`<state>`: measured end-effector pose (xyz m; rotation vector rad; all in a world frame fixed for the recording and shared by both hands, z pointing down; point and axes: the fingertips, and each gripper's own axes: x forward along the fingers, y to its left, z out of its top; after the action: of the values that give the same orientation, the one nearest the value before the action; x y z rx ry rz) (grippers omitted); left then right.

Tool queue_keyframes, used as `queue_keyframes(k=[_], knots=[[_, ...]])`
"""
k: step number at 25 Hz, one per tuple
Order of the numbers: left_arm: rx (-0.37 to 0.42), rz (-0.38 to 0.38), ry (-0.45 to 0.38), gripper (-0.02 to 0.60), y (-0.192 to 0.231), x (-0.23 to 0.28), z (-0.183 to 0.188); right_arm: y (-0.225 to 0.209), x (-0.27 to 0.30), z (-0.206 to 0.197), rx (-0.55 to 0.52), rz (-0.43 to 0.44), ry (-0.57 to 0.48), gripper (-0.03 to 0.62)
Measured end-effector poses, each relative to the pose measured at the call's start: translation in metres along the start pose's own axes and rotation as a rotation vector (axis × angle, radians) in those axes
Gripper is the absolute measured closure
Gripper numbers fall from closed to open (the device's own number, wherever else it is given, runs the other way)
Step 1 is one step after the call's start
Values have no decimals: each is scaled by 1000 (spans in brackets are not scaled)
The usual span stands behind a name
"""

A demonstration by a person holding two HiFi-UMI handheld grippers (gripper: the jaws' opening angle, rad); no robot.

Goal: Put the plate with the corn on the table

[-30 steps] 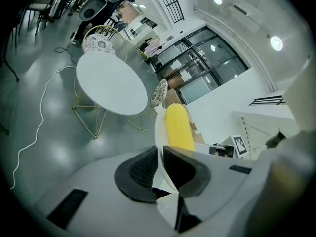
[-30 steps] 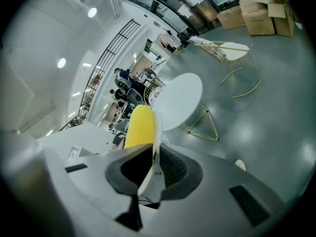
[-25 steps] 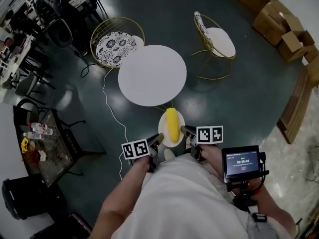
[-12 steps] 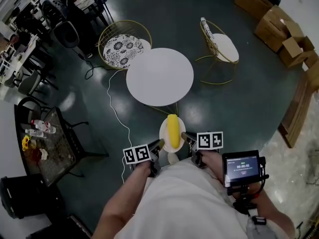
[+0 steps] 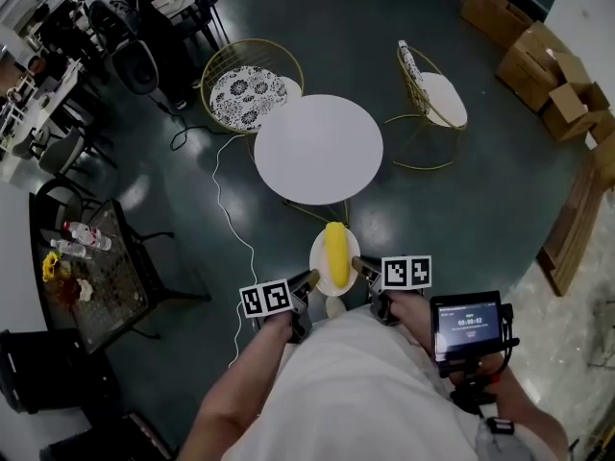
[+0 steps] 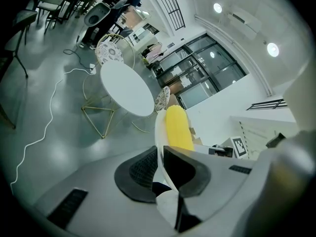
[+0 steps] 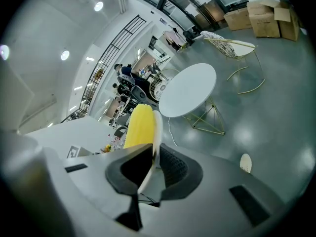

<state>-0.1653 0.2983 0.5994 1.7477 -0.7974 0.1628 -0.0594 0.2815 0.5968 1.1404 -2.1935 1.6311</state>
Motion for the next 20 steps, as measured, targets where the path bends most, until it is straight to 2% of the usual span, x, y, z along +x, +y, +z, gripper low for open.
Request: queue_keyframes(k=[20], knots=[[-46,34,-80,537,13,-16,8,16,19,2,-46,35,49,543]])
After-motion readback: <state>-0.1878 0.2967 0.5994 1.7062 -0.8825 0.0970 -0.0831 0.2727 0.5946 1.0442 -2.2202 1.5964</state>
